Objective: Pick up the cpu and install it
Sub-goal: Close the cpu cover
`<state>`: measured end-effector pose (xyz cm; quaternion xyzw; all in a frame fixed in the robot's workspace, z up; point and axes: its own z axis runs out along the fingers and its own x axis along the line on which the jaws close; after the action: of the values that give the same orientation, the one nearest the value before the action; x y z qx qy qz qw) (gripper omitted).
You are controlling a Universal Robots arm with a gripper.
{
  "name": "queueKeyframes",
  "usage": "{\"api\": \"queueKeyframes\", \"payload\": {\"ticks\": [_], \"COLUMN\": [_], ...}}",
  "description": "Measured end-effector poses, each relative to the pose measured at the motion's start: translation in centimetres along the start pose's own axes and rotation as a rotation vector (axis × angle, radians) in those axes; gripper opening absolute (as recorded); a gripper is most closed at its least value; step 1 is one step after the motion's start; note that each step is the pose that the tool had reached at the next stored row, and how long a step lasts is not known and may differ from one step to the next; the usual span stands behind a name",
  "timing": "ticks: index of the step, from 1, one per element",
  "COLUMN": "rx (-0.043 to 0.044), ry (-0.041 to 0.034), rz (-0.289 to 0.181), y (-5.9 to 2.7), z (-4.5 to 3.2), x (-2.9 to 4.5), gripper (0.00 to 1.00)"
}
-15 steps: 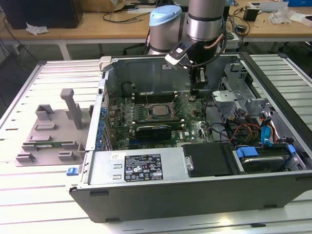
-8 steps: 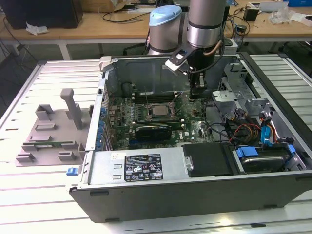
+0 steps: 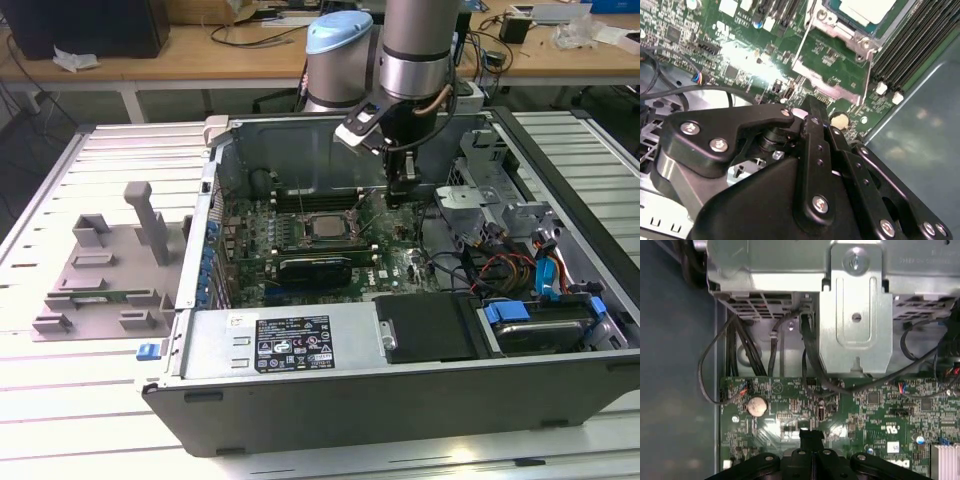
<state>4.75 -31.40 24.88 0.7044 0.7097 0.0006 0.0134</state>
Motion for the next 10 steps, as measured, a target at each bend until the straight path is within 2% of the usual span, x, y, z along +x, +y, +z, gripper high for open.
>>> {"api": "queueKeyframes", "payload": {"ticks": [10], "rx": [-0.0003], "ry": [0.0000], "rz": [0.000], "y": [-3.21], "z": [-0.06], "x": [0.02], "gripper": [0.11]}}
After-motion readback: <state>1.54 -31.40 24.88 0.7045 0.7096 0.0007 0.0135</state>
